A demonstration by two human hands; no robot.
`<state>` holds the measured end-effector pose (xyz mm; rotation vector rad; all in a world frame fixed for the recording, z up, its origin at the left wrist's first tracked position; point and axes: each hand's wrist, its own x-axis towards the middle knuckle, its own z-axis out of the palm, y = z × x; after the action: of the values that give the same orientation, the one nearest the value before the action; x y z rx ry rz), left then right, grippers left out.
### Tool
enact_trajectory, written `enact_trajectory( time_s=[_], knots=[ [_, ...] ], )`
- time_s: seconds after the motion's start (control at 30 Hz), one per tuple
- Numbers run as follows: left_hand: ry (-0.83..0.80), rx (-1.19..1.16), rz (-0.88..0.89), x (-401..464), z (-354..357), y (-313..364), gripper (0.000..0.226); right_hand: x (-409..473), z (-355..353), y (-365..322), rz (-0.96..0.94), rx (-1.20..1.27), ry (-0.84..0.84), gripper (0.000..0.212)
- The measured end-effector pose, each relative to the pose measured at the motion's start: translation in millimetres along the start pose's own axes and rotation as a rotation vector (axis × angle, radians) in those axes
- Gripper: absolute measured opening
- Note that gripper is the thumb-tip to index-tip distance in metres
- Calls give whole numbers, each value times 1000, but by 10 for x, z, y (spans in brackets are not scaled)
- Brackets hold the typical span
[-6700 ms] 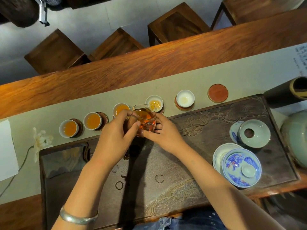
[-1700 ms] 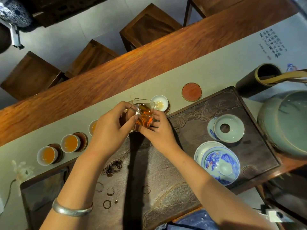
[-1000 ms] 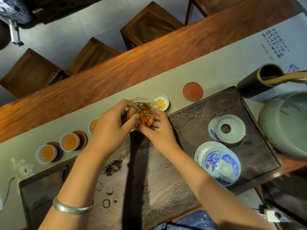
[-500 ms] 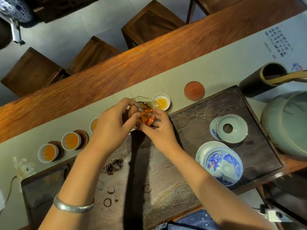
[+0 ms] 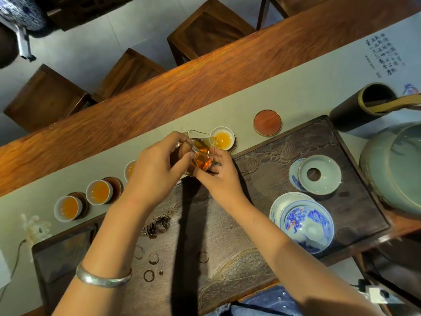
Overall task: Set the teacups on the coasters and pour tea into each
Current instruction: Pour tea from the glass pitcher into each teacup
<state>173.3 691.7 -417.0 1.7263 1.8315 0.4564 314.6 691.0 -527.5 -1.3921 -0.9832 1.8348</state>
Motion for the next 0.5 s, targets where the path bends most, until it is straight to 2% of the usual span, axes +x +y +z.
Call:
enact_trajectory(
  time_s=[0.13,0.37,0.5],
  knots=[
    [1,6,-3,12,2,-4,12,-11,-3,-26,2,-16,-3,96],
    [4,2,9,20,1,-8,12,-13,-12,-29,3,-8,-8,86],
    [5,13,-4,25,16,-17,12,-34,8,-57,-12,-1,11,88]
  ],
)
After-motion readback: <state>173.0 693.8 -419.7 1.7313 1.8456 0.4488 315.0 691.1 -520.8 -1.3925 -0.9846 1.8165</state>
